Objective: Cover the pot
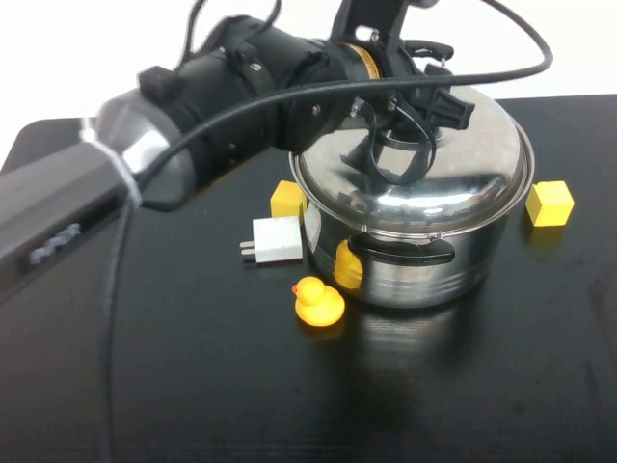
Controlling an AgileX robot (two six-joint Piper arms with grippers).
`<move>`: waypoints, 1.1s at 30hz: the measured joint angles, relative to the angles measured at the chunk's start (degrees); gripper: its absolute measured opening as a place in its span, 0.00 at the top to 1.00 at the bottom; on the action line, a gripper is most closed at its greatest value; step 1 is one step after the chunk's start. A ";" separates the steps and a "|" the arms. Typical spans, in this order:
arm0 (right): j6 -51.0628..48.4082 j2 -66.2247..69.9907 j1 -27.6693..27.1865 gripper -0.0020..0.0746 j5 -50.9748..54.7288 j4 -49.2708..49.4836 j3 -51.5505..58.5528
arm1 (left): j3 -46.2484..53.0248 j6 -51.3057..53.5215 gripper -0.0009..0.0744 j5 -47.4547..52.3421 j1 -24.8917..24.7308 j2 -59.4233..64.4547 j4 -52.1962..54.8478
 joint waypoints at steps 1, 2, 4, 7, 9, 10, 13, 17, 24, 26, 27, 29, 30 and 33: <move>0.00 0.00 0.00 0.98 0.00 0.00 0.00 | 0.23 0.00 0.42 0.12 0.00 -0.91 0.65; 0.00 0.00 0.00 0.98 0.00 0.00 0.00 | 0.23 -0.04 0.42 0.12 0.00 -1.74 1.33; 0.00 0.00 0.00 0.98 0.00 0.00 0.00 | 0.23 -0.18 0.44 0.12 0.00 -4.64 4.22; 0.00 0.00 0.00 0.98 0.00 0.00 0.00 | 0.23 -0.27 0.48 0.82 0.00 -9.13 10.48; 0.00 0.00 0.00 0.98 0.00 0.00 0.00 | 0.23 -0.44 0.55 2.30 0.00 -12.23 13.99; 0.00 0.00 0.00 0.98 0.00 0.00 0.00 | 0.23 -0.93 0.60 3.48 0.00 -14.32 15.75; 0.00 0.00 0.00 0.98 0.00 0.00 0.00 | 0.23 -2.12 0.77 7.72 0.00 -18.87 18.81; 0.00 0.00 0.00 0.98 0.00 0.00 0.00 | 0.58 -2.92 0.95 12.48 0.00 -25.82 19.83; 0.00 0.00 0.00 0.98 0.00 0.00 0.00 | 7.29 -5.64 0.98 14.02 0.00 -39.54 20.06; 0.00 0.00 0.00 0.98 0.00 0.00 0.00 | 11.91 -7.43 0.99 14.17 0.00 -44.35 20.06; 0.00 0.00 0.00 0.98 0.00 0.00 0.00 | 14.88 -8.69 0.99 14.17 0.00 -46.82 20.06; 0.00 0.00 0.00 0.98 0.00 0.00 0.00 | 21.30 -10.55 0.99 13.27 0.00 -51.39 20.06; 0.00 0.00 0.00 0.98 0.00 0.00 0.00 | 25.31 -11.29 0.99 12.35 0.00 -54.05 19.94; 0.00 0.00 0.00 0.98 0.00 0.00 0.00 | 37.25 -14.73 0.99 9.05 0.00 -61.34 19.79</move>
